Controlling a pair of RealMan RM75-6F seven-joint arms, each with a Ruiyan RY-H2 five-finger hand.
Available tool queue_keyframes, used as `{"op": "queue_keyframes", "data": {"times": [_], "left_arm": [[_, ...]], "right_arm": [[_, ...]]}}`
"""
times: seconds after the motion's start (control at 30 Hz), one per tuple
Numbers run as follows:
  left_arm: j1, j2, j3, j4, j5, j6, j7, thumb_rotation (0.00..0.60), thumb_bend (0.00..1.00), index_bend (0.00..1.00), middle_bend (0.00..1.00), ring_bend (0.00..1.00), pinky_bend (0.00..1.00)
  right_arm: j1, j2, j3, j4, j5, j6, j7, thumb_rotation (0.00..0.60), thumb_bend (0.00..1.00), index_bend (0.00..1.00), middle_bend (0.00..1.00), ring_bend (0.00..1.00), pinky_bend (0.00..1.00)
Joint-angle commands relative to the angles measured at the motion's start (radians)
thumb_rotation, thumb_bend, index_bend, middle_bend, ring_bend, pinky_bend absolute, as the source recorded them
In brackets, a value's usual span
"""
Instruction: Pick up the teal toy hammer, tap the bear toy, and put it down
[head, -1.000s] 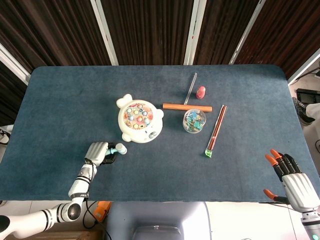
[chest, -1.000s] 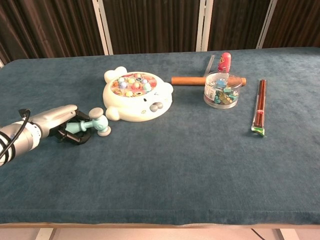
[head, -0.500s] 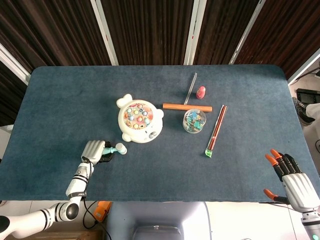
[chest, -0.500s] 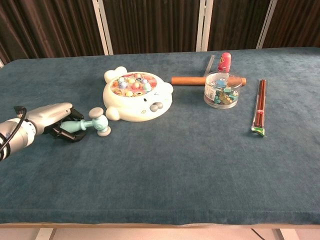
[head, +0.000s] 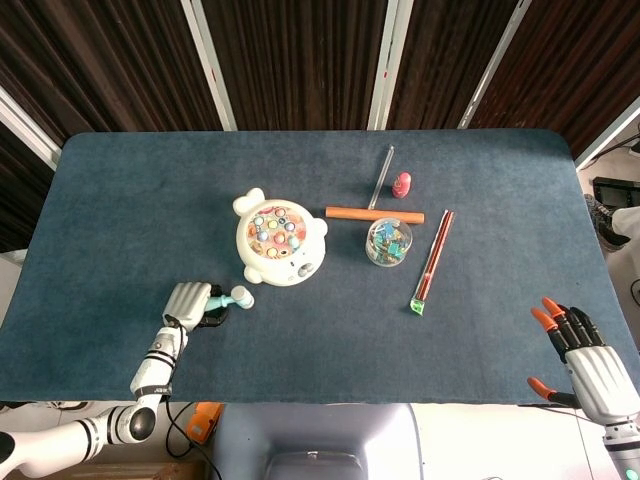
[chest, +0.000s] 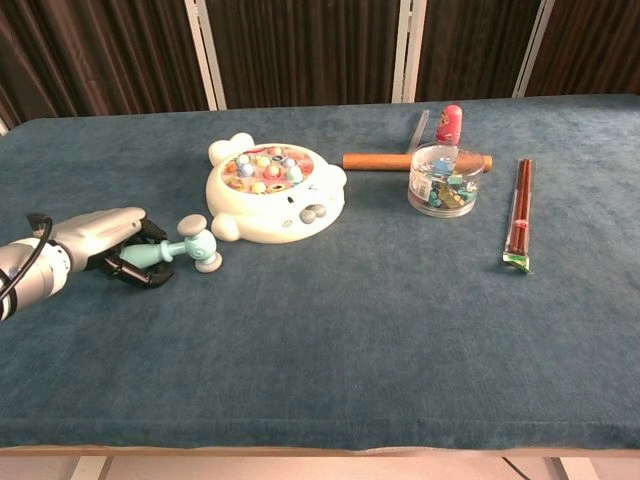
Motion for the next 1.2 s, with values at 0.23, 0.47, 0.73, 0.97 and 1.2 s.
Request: {"op": "queue_keyframes", "data": {"times": [0.23, 0.47, 0.73, 0.97, 1.2], "left_arm": [[0.006, 0.000, -0.002, 0.012, 0.033, 0.029, -0.015, 0.465, 0.33, 0.00, 0.00, 0.00, 0.00], [0.011, 0.006, 0.001, 0.013, 0.057, 0.035, -0.026, 0.464, 0.32, 0.00, 0.00, 0.00, 0.00], [0.012, 0.019, 0.004, 0.001, 0.052, 0.038, 0.006, 0.462, 0.32, 0.00, 0.00, 0.00, 0.00], [0.013, 0.025, -0.001, -0.012, 0.053, 0.051, 0.015, 0.458, 0.32, 0.00, 0.00, 0.00, 0.00], [0.016, 0.045, -0.003, -0.047, 0.050, 0.054, 0.025, 0.460, 0.32, 0.00, 0.00, 0.00, 0.00]], "right_arm": [[0.000, 0.002, -0.002, 0.001, -0.004, 0.001, 0.004, 0.600, 0.33, 0.00, 0.00, 0.00, 0.00], [0.000, 0.004, -0.003, 0.000, -0.005, -0.001, 0.007, 0.600, 0.33, 0.00, 0.00, 0.00, 0.00], [0.001, 0.006, -0.005, 0.000, -0.007, -0.003, 0.009, 0.600, 0.33, 0.00, 0.00, 0.00, 0.00], [0.000, 0.007, -0.005, 0.000, -0.008, 0.001, 0.010, 0.600, 0.33, 0.00, 0.00, 0.00, 0.00], [0.000, 0.007, -0.005, 0.002, -0.009, 0.002, 0.012, 0.600, 0.33, 0.00, 0.00, 0.00, 0.00]]}}
